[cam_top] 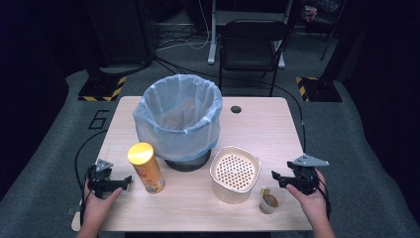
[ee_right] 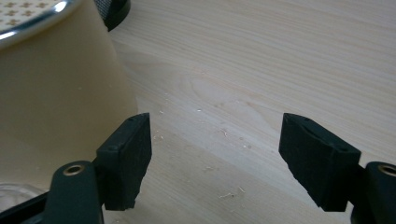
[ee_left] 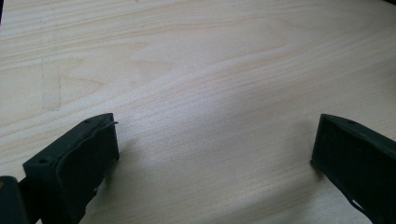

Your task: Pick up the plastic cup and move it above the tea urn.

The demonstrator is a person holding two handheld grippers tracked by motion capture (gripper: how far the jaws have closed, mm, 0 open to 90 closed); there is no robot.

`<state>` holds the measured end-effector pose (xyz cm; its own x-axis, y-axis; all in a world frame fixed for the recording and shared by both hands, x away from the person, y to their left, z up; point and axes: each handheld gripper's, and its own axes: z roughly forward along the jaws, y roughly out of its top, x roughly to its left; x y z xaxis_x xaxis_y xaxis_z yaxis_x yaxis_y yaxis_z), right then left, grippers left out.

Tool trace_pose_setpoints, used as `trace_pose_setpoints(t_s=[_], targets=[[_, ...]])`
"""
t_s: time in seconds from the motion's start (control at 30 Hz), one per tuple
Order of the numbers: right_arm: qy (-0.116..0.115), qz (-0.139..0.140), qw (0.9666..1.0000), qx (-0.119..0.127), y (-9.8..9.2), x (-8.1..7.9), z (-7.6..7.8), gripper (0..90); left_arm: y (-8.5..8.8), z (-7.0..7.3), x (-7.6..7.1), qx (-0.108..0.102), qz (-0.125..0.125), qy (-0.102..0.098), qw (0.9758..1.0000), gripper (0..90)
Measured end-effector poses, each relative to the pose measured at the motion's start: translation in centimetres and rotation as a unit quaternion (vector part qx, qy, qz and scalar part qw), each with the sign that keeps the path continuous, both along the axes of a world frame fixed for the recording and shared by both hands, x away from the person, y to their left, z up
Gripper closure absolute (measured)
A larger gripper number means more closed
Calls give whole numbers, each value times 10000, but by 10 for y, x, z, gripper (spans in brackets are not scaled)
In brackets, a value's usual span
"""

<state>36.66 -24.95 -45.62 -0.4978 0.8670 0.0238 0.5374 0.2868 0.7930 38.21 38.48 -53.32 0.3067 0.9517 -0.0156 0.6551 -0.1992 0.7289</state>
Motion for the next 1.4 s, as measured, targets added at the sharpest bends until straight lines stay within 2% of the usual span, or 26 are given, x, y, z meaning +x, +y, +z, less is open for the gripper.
trace_pose_setpoints(t_s=[0.27,0.33,0.6,0.93,1.23,1.4], targets=[[-13,186,9996,212,10,-14,12,207,0,0,0,4,13,-2,10000,3],[-34,209,9996,174,13,-18,13,176,0,0,0,3,14,-3,10000,3],[-89,349,9991,215,17,-31,20,148,0,0,0,2,18,-2,10000,3],[-54,494,9984,259,25,-50,19,138,0,0,0,0,20,-1,10000,3],[-35,632,9979,163,35,-63,18,132,0,0,0,1,20,-3,10000,3],[48,609,9981,60,39,-68,9,129,0,0,0,-3,21,-1,10000,3]])
